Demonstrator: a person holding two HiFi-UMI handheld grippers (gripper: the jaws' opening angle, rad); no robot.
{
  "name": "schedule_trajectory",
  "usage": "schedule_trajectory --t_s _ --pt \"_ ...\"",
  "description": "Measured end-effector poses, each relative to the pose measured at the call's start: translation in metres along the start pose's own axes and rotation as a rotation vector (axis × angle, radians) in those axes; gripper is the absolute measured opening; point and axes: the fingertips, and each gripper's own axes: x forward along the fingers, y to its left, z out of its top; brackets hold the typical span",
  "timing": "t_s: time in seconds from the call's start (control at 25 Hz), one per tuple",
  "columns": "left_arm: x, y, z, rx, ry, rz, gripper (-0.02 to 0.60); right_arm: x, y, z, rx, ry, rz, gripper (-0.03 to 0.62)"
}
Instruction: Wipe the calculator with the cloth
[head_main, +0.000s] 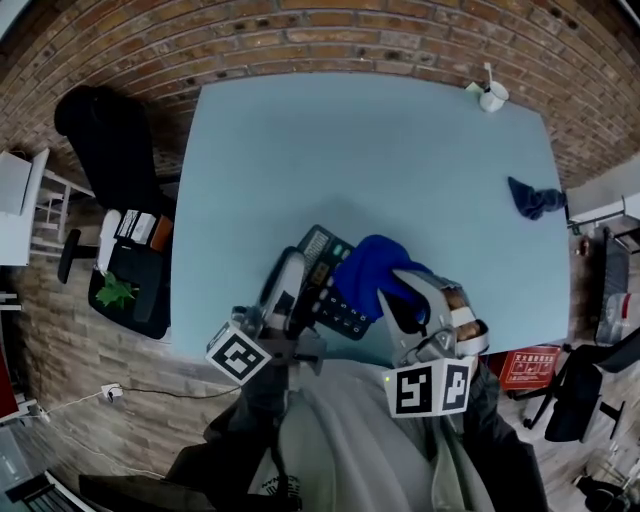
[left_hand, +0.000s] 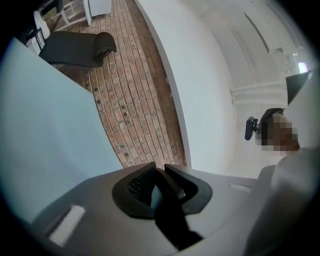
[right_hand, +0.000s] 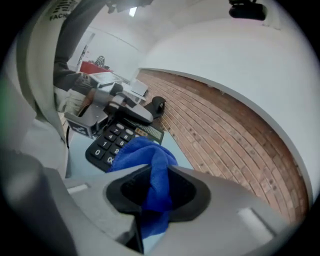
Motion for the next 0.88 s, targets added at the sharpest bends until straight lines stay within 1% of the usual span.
schedule_trajectory --t_s 0.08,0.12,0.2,0.24,0.32,0.4,0.44,0.52,0.6,0.64,0.72,0.8,0.88 --pt "0.001 -0.002 -0.006 0.011 -0.003 0.010 0.052 0.006 0.007 0.019 -0.030 -0.036 0.008 0.095" --pt "0.001 -0.003 -0.008 0.022 -0.003 0.018 0.052 0.005 0.019 0.034 -0.051 -0.074 0.037 0.095" --pt "-0.001 -0.001 -0.008 0.041 -0.004 0.035 0.049 -0.004 0.050 0.060 -0.095 -0.159 0.121 0.095" --pt "-0.003 0.000 -0.007 0.044 -0.008 0.040 0.048 -0.010 0.063 0.066 -0.112 -0.187 0.157 0.095" --pt "-0.007 0.000 -0.003 0.034 -0.024 0.040 0.048 -0.020 0.071 0.058 -0.113 -0.186 0.193 0.095" --pt "-0.010 -0.001 -0.003 0.022 -0.031 0.038 0.051 -0.023 0.055 0.029 -0.050 -0.136 0.187 0.095" --pt "-0.009 -0.003 -0.005 0.019 -0.028 0.035 0.051 -0.023 0.042 0.013 -0.007 -0.107 0.168 0.095" --pt "-0.007 -0.007 -0.012 0.016 -0.020 0.026 0.054 -0.017 0.017 -0.010 0.058 -0.062 0.104 0.095" --pt "-0.005 -0.011 -0.021 0.015 -0.016 0.026 0.054 -0.011 0.003 -0.016 0.075 -0.047 0.051 0.095" --pt "-0.004 -0.012 -0.025 0.015 -0.015 0.031 0.054 -0.009 0.003 -0.011 0.065 -0.055 0.041 0.095" --pt "-0.005 -0.012 -0.030 0.014 -0.020 0.046 0.054 -0.010 0.015 0.008 0.018 -0.099 0.059 0.095" --pt "-0.008 -0.009 -0.029 0.016 -0.033 0.066 0.052 -0.018 0.037 0.028 -0.036 -0.169 0.123 0.095" --pt "-0.013 -0.008 -0.028 0.028 -0.048 0.084 0.049 -0.031 0.058 0.037 -0.076 -0.227 0.198 0.095"
